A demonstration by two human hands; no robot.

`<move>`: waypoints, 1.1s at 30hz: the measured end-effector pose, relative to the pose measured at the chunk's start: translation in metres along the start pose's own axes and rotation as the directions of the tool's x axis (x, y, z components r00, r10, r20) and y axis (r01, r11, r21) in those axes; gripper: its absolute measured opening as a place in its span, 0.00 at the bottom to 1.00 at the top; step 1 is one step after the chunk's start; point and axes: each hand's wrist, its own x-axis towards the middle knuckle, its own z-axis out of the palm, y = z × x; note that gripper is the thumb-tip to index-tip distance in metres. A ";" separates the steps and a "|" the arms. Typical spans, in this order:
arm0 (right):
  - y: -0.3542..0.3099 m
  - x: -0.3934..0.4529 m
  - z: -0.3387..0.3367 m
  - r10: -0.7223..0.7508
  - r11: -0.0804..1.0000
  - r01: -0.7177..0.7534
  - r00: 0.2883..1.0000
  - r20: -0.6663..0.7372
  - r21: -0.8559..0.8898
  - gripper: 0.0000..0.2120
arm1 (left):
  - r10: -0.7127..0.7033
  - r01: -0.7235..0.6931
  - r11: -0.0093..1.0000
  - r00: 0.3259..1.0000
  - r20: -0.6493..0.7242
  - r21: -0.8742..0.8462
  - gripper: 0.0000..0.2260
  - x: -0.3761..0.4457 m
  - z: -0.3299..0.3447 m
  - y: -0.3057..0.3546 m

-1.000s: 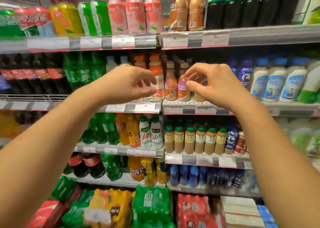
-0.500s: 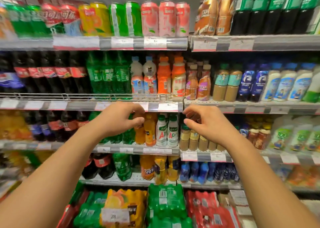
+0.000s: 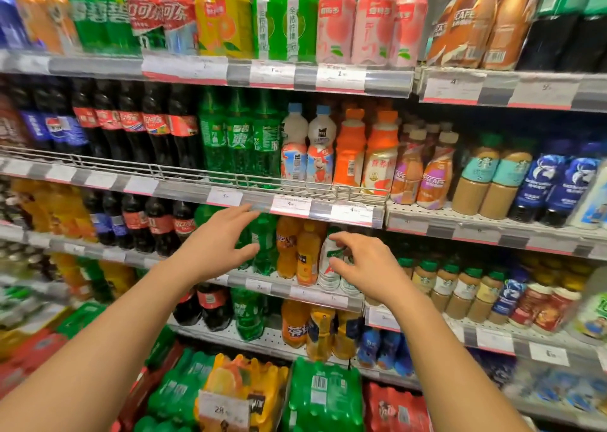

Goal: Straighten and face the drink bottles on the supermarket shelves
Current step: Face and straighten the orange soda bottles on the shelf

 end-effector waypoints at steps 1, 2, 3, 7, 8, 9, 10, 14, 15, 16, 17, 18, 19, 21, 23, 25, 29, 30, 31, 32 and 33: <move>0.000 0.004 0.008 0.012 1.000 -0.012 1.000 0.024 0.002 0.26 | -0.004 0.004 1.000 1.000 0.012 0.005 0.33 0.002 0.005 -0.005; 0.000 0.008 0.015 0.016 1.000 -0.016 0.999 0.047 0.002 0.27 | -0.006 0.005 1.000 1.000 0.021 0.015 0.34 0.006 0.010 -0.011; 0.000 0.013 0.023 0.019 1.000 -0.019 0.997 0.069 -0.005 0.28 | -0.008 0.007 1.000 1.000 0.031 0.029 0.35 0.010 0.013 -0.017; 0.002 0.034 0.050 0.070 0.997 -0.063 0.988 0.140 -0.054 0.31 | 0.014 -0.016 0.995 1.000 0.016 0.096 0.35 0.032 0.024 -0.038; 0.003 0.038 0.057 0.093 0.994 -0.085 0.985 0.146 -0.062 0.32 | 0.031 -0.031 0.993 1.000 0.007 0.110 0.35 0.038 0.026 -0.042; 0.002 0.042 0.062 0.120 0.992 -0.111 0.981 0.155 -0.066 0.33 | 0.049 -0.049 0.992 0.999 -0.002 0.120 0.35 0.043 0.029 -0.046; 0.001 0.045 0.068 0.147 0.988 -0.139 0.975 0.164 -0.062 0.34 | 0.070 -0.067 0.990 0.997 -0.014 0.127 0.35 0.049 0.032 -0.049; -0.003 0.065 0.090 0.221 0.974 -0.206 0.958 0.183 -0.096 0.39 | 0.141 -0.132 0.977 0.989 -0.040 0.165 0.34 0.069 0.042 -0.063; -0.004 0.071 0.093 0.237 0.969 -0.220 0.956 0.174 -0.111 0.40 | 0.150 -0.141 0.975 0.988 -0.038 0.172 0.34 0.073 0.046 -0.067; -0.004 0.078 0.098 0.255 0.964 -0.238 0.954 0.161 -0.118 0.41 | 0.154 -0.146 0.974 0.988 -0.033 0.175 0.35 0.077 0.050 -0.071; -0.006 0.085 0.100 0.270 0.959 -0.253 0.951 0.148 -0.124 0.43 | 0.155 -0.148 0.973 0.988 -0.027 0.176 0.35 0.080 0.054 -0.076; -0.008 0.092 0.101 0.280 0.957 -0.265 0.952 0.128 -0.123 0.43 | 0.159 -0.152 0.972 0.987 -0.027 0.179 0.35 0.082 0.057 -0.080; -0.010 0.098 0.102 0.288 0.953 -0.274 0.951 0.109 -0.126 0.44 | 0.167 -0.158 0.970 0.985 -0.036 0.183 0.36 0.083 0.061 -0.085; -0.014 0.111 0.104 0.305 0.946 -0.291 0.948 0.090 -0.141 0.41 | 0.190 -0.176 0.966 0.980 -0.062 0.188 0.35 0.084 0.065 -0.091; -0.019 0.124 0.104 0.334 0.933 -0.314 0.938 0.094 -0.173 0.32 | 0.202 -0.185 0.964 0.976 -0.075 0.189 0.35 0.084 0.068 -0.094; -0.024 0.134 0.104 0.366 0.917 -0.338 0.925 0.107 -0.213 0.22 | 0.204 -0.185 0.963 0.976 -0.082 0.195 0.36 0.084 0.071 -0.093; -0.030 0.146 0.106 0.389 0.905 -0.346 0.908 0.156 -0.247 0.11 | 0.181 -0.161 0.970 0.978 -0.101 0.181 0.37 0.082 0.076 -0.089; -0.030 0.147 0.107 0.394 0.902 -0.349 0.907 0.152 -0.255 0.10 | 0.175 -0.156 0.972 0.979 -0.103 0.176 0.38 0.082 0.078 -0.088; -0.029 0.147 0.110 0.399 0.897 -0.354 0.906 0.139 -0.264 0.10 | 0.170 -0.151 0.974 0.980 -0.101 0.171 0.38 0.081 0.080 -0.087; -0.027 0.147 0.113 0.399 0.893 -0.358 0.910 0.110 -0.272 0.10 | 0.165 -0.148 0.975 0.981 -0.100 0.165 0.39 0.081 0.082 -0.085; -0.027 0.145 0.115 0.398 0.888 -0.365 0.915 0.070 -0.280 0.10 | 0.161 -0.144 0.977 0.981 -0.105 0.159 0.39 0.080 0.084 -0.085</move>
